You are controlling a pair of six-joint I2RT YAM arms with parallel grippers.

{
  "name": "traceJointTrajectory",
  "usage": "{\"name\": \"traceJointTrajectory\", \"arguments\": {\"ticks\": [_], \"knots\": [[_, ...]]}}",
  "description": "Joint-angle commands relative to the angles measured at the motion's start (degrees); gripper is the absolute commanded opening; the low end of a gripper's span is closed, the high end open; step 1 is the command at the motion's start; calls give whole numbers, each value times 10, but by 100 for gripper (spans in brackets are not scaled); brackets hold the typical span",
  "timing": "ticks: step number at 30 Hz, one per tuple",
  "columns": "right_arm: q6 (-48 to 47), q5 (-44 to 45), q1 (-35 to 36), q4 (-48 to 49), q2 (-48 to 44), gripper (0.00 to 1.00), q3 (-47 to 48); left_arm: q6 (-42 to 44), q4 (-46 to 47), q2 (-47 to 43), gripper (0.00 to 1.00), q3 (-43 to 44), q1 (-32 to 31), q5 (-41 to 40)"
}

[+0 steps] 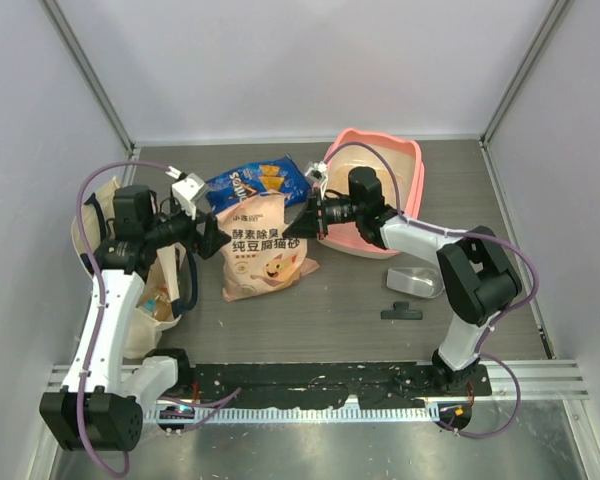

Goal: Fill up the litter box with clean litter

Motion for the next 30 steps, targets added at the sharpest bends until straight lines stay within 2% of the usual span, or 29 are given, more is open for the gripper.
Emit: {"name": "traceJointTrajectory", "arguments": {"ticks": [1, 3, 5, 9, 10, 13, 16, 20, 22, 25, 26, 29, 30], "knots": [[-27, -11, -19, -37, -47, 2, 12, -14, 71, -25, 83, -17, 0, -46], [-12, -13, -24, -39, -49, 2, 11, -31, 96, -28, 83, -33, 0, -82], [-1, -13, -27, -38, -50, 2, 12, -29, 118, -23, 83, -52, 0, -76], [20, -13, -29, -40, -52, 2, 9, -45, 128, 5, 82, -57, 0, -22], [22, -12, -29, -42, -53, 2, 9, -47, 128, 11, 82, -56, 0, 22], [27, -8, -30, -47, -52, 2, 9, -79, 145, 34, 80, -60, 1, 91], [29, -8, -30, -49, -50, 2, 9, -92, 158, 60, 75, -60, -11, 108], [36, -2, -33, -49, -47, 2, 7, -122, 177, 85, 56, -63, -16, 118], [40, 0, -37, -49, -47, 2, 6, -119, 159, 95, 52, -61, -16, 121], [51, 0, -42, -48, -46, 2, 5, -110, 131, 98, 40, -61, -15, 132], [52, 0, -47, -49, -46, 2, 4, -110, 126, 99, 29, -61, -16, 136], [65, -9, -53, -58, -42, 2, 4, -139, 111, 109, 9, -58, -14, 148], [75, -12, -55, -60, -42, 2, 5, -150, 110, 111, 6, -57, -10, 154]]}}
